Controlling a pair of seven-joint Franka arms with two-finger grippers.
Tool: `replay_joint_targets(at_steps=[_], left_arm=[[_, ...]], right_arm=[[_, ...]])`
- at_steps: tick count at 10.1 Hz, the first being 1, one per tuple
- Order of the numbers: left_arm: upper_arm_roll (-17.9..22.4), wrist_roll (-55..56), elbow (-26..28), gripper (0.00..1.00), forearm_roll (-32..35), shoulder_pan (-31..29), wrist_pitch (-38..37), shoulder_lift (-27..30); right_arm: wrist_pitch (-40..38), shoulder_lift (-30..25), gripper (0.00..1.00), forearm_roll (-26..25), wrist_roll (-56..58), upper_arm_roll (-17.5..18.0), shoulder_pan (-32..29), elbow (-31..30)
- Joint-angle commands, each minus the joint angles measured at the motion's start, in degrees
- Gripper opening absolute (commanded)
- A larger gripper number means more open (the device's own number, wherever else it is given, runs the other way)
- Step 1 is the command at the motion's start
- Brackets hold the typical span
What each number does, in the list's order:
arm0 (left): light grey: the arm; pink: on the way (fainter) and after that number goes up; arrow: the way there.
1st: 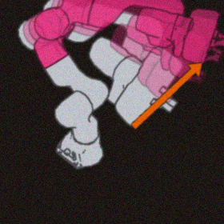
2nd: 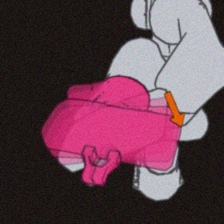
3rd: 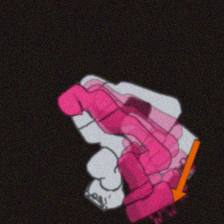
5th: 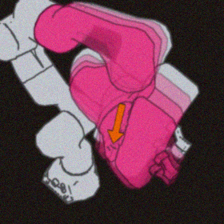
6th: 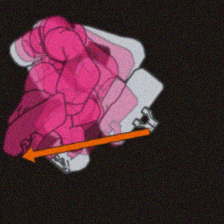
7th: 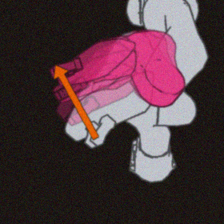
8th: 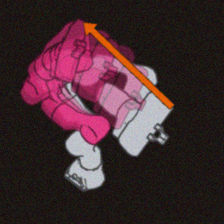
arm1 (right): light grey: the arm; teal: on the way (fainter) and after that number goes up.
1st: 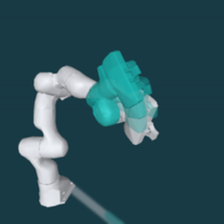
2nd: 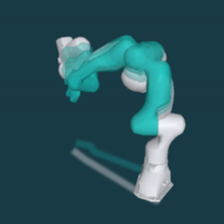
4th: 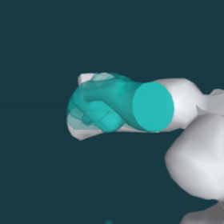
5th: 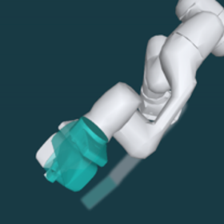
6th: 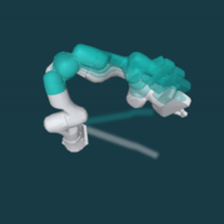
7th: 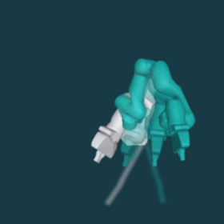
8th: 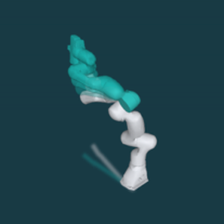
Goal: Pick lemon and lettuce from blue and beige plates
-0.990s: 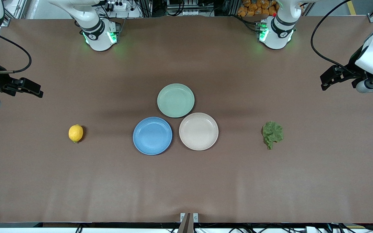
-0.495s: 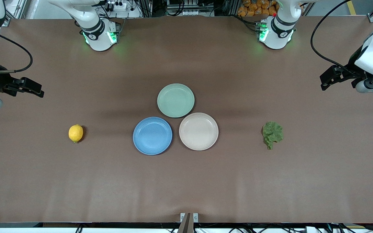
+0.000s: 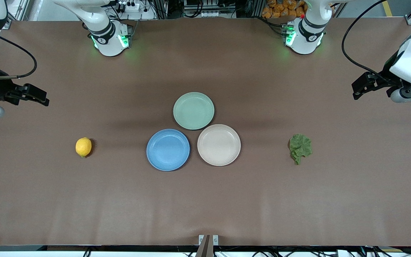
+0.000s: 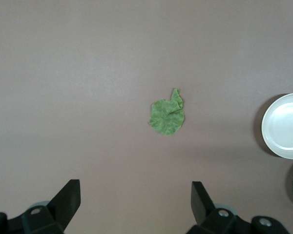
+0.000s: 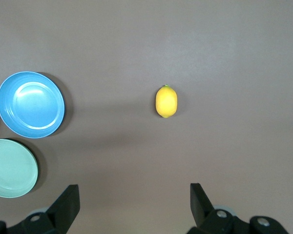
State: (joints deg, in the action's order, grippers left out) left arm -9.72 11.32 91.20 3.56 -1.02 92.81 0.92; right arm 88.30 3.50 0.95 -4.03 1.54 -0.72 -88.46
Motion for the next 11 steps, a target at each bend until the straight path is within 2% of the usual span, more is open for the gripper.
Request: replay_joint_targets(at_steps=[1, 7, 11], left_arm=[[-0.03, -1.48, -0.06, 1.0, -0.57, -0.13, -0.43, 0.22], [-0.21, -1.39, -0.15, 1.0, -0.65, 0.14, -0.43, 0.13], [-1.79, -0.51, -0.15, 1.0, -0.57, 0.14, -0.43, -0.13]], right_arm=[[0.82, -1.91, 1.0, 0.37, 0.6, 0.04, -0.16, -2.15], [0.73, -1.91, 1.0, 0.46, 0.6, 0.04, -0.07, -2.15], [0.65, -1.91, 1.0, 0.46, 0.6, 0.04, -0.16, -2.15]])
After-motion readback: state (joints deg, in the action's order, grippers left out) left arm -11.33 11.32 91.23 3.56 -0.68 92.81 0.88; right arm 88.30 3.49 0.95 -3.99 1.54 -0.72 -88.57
